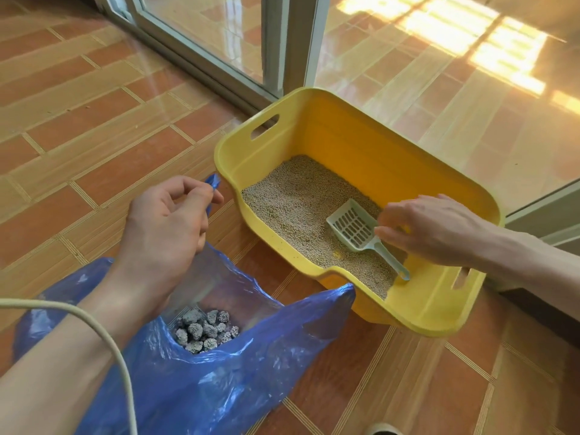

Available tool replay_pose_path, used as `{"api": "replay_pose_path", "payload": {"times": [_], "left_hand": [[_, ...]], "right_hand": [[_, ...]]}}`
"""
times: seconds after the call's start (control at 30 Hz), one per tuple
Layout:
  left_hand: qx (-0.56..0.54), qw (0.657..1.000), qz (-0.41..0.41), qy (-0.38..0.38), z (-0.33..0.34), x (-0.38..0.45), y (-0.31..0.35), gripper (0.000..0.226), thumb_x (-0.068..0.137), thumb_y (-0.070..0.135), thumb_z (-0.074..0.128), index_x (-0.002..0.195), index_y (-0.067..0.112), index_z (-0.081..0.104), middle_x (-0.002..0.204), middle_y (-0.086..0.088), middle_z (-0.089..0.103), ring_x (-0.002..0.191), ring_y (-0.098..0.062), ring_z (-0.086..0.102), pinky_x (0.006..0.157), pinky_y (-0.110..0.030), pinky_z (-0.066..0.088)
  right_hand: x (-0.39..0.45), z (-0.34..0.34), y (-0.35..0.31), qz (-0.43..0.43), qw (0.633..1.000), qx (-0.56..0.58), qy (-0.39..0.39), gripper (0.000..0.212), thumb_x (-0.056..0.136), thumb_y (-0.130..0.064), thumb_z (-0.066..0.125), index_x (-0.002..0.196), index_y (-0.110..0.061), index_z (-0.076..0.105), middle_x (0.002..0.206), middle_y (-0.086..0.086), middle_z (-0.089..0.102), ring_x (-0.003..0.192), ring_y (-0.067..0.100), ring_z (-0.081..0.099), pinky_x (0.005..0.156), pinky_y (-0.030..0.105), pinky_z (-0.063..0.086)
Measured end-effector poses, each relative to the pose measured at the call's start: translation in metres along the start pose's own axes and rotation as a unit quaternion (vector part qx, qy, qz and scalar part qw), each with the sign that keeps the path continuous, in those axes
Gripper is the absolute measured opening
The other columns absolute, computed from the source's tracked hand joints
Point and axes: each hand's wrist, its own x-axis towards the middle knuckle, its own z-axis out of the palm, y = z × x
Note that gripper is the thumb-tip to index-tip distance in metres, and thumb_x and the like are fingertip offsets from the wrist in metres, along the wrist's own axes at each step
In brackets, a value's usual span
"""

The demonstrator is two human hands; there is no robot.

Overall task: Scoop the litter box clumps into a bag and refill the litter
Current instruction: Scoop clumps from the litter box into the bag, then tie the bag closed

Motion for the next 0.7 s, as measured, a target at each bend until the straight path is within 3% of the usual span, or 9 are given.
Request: {"api": "replay_pose_path", "payload": {"times": [0.13, 0.23, 0.3, 0.4, 0.47, 0.57, 0.7], "left_hand": [[0.002, 1.000, 0.000, 0.004, -0.008, 0.000, -0.003, 0.021, 0.105, 0.015, 0.050, 0.093, 0.005, 0.064, 0.044, 0.012, 0.034, 0.037, -0.005, 0.024, 0.037, -0.016, 0.022], [0.005, 1.000, 0.008, 0.009, -0.012, -0.001, -0.004, 0.021, 0.104, 0.015, 0.051, 0.091, 0.006, 0.064, 0.044, 0.012, 0.034, 0.038, -0.006, 0.025, 0.038, -0.016, 0.022], [0.007, 1.000, 0.010, 0.015, -0.015, -0.001, -0.005, 0.022, 0.104, 0.016, 0.051, 0.089, 0.007, 0.065, 0.045, 0.011, 0.034, 0.038, -0.006, 0.026, 0.038, -0.017, 0.023], [0.023, 0.999, 0.023, 0.026, -0.022, -0.003, -0.007, 0.020, 0.102, 0.019, 0.057, 0.087, 0.011, 0.067, 0.047, 0.011, 0.036, 0.039, -0.007, 0.027, 0.039, -0.018, 0.024], [0.045, 0.997, 0.048, 0.034, -0.028, -0.006, -0.006, 0.016, 0.099, 0.023, 0.064, 0.086, 0.017, 0.070, 0.044, 0.014, 0.041, 0.039, -0.004, 0.031, 0.041, -0.017, 0.026], [0.064, 0.992, 0.084, 0.062, -0.040, -0.011, -0.002, 0.012, 0.097, 0.026, 0.068, 0.088, 0.021, 0.075, 0.049, 0.018, 0.052, 0.045, -0.001, 0.041, 0.047, -0.015, 0.034], [0.071, 0.984, 0.123, 0.109, -0.057, -0.012, 0.003, 0.023, 0.100, 0.030, 0.063, 0.082, 0.022, 0.075, 0.052, 0.011, 0.047, 0.053, -0.009, 0.037, 0.056, -0.030, 0.033]], "right_hand": [[0.002, -0.021, -0.042, -0.133, 0.973, 0.182, 0.041, 0.034, 0.099, -0.055, 0.047, 0.102, -0.027, 0.066, 0.097, -0.014, 0.068, 0.088, -0.001, 0.060, 0.075, 0.012, 0.045], [0.001, -0.033, -0.061, -0.229, 0.953, 0.200, 0.003, 0.037, 0.095, -0.064, 0.055, 0.110, -0.031, 0.065, 0.105, -0.020, 0.063, 0.102, 0.001, 0.057, 0.086, 0.018, 0.044], [0.001, -0.034, -0.068, -0.266, 0.952, 0.151, -0.023, 0.045, 0.086, -0.075, 0.057, 0.109, -0.037, 0.065, 0.105, -0.023, 0.058, 0.102, 0.003, 0.052, 0.086, 0.027, 0.044], [0.001, -0.028, -0.073, -0.296, 0.953, 0.055, -0.043, 0.036, 0.082, -0.075, 0.060, 0.097, -0.043, 0.068, 0.100, -0.025, 0.050, 0.098, 0.002, 0.043, 0.082, 0.027, 0.039], [0.001, -0.026, -0.073, -0.307, 0.947, 0.073, -0.056, 0.024, 0.086, -0.064, 0.065, 0.090, -0.041, 0.068, 0.097, -0.026, 0.050, 0.096, 0.001, 0.043, 0.080, 0.022, 0.036], [-0.001, -0.039, -0.076, -0.287, 0.935, 0.188, -0.096, 0.018, 0.092, -0.053, 0.068, 0.086, -0.036, 0.067, 0.098, -0.022, 0.055, 0.102, 0.005, 0.052, 0.084, 0.022, 0.041], [-0.010, -0.061, -0.093, -0.261, 0.876, 0.387, -0.126, 0.014, 0.094, -0.035, 0.071, 0.084, -0.026, 0.070, 0.109, -0.007, 0.062, 0.112, 0.020, 0.060, 0.090, 0.026, 0.045]]}}
